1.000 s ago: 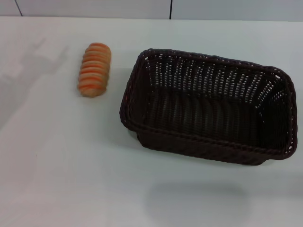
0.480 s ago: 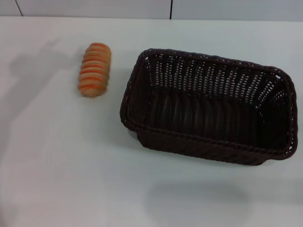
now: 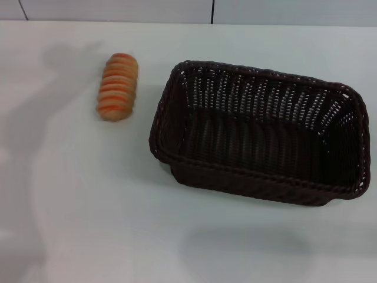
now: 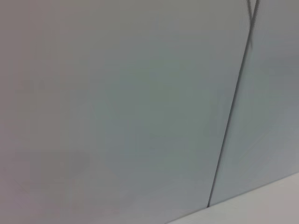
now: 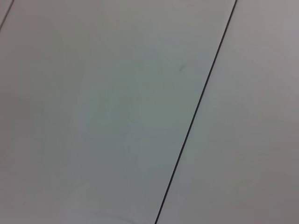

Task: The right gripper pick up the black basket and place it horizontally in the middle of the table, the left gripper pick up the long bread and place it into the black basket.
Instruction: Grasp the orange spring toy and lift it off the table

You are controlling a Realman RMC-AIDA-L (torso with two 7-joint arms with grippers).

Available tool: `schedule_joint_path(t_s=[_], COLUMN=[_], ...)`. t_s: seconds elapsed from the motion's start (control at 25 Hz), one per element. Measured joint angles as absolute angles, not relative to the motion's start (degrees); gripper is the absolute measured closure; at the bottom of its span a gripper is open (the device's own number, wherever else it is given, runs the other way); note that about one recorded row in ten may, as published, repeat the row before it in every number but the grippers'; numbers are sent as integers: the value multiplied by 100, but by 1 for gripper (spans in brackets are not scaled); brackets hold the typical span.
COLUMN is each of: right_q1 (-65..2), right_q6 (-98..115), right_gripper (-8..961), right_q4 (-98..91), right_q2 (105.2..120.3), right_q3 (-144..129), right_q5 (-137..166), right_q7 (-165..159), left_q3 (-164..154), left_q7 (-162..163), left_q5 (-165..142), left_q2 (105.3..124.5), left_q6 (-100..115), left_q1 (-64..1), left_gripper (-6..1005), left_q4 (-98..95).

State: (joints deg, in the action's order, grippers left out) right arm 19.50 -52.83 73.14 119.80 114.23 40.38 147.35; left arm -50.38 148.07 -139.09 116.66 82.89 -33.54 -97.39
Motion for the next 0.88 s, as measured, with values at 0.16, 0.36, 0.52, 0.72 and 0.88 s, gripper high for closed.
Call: schedule_joint_path(t_s=[0.16,0.36,0.52,0.72,0.88], right_q1=[1951,1951,2011,2087,2091], right_q6=[-5234,-5195,-5211,-5201,-5175], right_gripper=[456,456,456,456,456], right_q4=[7280,7298,7402,7513,7520], right_q2=[11980,11980,11980,11980,11980], right_q3=[11471,11597,11600,11580,11601], right_q5=[4164,4325,4384,4425,4485], right_q7=[14739,14711,14699,14685,14651], left_q3=[-5062,-5038,-5071,-5107,-5147], left_q7=[15195,15413,16023,16111,16100], left_q5=[-14295,-14332,-14985,-16067,-16347], left_q2=[11738,11731,11464,11510,11551], left_q6=[8402,8495,8850,8823,8790], left_q1=[-3859,-4130,-4904,-5556,-5713], left_gripper=[172,170,174,178,181], left_q4=[-9685,-9579,-8324,-7291,-7017])
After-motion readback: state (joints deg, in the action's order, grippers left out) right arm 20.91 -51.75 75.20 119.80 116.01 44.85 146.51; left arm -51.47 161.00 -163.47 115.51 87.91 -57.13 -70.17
